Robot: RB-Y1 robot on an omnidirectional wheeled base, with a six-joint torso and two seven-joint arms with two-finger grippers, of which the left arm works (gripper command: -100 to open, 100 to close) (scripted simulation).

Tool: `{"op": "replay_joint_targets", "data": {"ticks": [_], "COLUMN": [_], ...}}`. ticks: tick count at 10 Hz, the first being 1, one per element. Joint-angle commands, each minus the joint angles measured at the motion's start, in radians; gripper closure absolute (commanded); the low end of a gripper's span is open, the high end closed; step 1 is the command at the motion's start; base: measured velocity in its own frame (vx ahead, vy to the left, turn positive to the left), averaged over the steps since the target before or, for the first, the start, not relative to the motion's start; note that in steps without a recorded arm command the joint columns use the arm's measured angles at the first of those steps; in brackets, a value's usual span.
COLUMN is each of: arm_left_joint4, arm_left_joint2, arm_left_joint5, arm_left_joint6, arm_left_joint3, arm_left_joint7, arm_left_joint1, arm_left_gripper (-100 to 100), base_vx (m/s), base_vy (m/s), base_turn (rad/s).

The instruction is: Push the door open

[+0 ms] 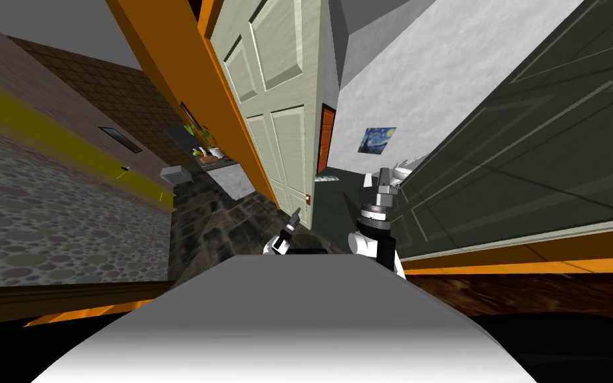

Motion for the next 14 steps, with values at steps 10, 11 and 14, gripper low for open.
{"op": "replay_joint_targets", "data": {"ticks": [10, 11, 14], "arm_left_joint4": [0.205, 0.213, 0.220], "arm_left_joint2": [-0.024, -0.016, -0.016], "arm_left_joint5": [-0.019, -0.018, -0.015], "arm_left_joint6": [-0.046, -0.050, -0.054], "arm_left_joint3": [-0.054, -0.050, -0.042], "arm_left_joint7": [0.016, 0.011, 0.003], "arm_left_joint1": [-0.076, -0.077, -0.076], "arm_left_gripper": [-100, -100, -100], "base_vx": [0.098, 0.111, 0.161], "base_vy": [0.062, -0.057, -0.107], "base_turn": [-0.021, -0.050, -0.031]}}
